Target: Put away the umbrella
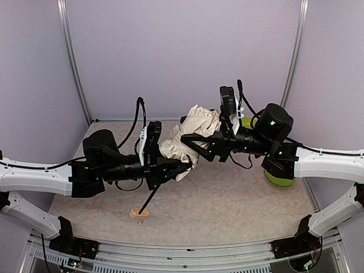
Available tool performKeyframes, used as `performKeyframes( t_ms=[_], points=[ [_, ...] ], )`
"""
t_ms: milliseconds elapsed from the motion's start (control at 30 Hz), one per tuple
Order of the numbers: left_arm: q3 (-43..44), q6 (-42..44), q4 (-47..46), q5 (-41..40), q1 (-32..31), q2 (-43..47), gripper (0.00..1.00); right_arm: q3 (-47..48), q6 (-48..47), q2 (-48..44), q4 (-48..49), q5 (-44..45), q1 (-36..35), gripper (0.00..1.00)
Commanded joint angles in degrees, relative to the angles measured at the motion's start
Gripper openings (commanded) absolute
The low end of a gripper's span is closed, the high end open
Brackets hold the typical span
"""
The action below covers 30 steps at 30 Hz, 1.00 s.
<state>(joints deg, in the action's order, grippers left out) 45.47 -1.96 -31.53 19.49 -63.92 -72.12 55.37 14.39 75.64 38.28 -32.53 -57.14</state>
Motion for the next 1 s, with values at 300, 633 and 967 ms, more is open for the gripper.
performKeyframes(
  t_ms=[300, 633, 967],
  points=[
    [1.14, 0.3, 1.31, 4.2, 0.91, -3.02, 0.9, 1.21, -0.22, 0.35, -2.29, -5.12, -0.32, 0.0],
    [-9.51, 4.65, 10.45, -8.16, 1.67, 7.85, 0.99, 0.65, -8.36, -9.8, -27.48, 14.44, 2.69, 0.0],
    [-6.58, 3.99, 18.01, -23.94, 5.18, 8.7, 0.99, 14.13, -13.92, -5.85, -43.76, 25.47, 8.44, 0.0]
  ],
)
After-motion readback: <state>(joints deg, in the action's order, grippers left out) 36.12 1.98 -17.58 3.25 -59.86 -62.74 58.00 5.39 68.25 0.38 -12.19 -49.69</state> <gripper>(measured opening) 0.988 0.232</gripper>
